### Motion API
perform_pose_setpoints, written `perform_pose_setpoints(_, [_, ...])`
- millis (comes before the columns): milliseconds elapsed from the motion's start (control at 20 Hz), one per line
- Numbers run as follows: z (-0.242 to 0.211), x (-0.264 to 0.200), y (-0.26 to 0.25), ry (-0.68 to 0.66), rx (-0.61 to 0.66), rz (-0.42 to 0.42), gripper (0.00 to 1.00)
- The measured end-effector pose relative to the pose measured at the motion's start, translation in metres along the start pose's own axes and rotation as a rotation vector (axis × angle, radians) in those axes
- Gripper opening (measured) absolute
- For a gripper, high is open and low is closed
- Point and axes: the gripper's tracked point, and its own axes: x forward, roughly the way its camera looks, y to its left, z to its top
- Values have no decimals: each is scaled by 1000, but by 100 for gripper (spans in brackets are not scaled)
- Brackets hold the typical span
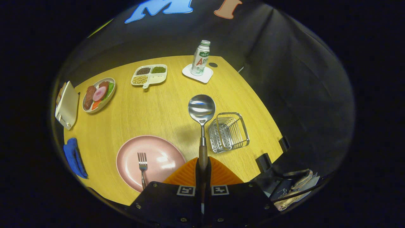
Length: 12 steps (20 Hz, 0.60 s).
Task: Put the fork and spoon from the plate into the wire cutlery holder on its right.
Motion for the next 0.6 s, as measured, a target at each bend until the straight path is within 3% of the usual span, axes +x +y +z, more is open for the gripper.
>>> perform_pose_setpoints(300, [-9,20,-39,64,39,-35,4])
perform_pose_setpoints(600, [-26,37,-48,162,-6,-29,4])
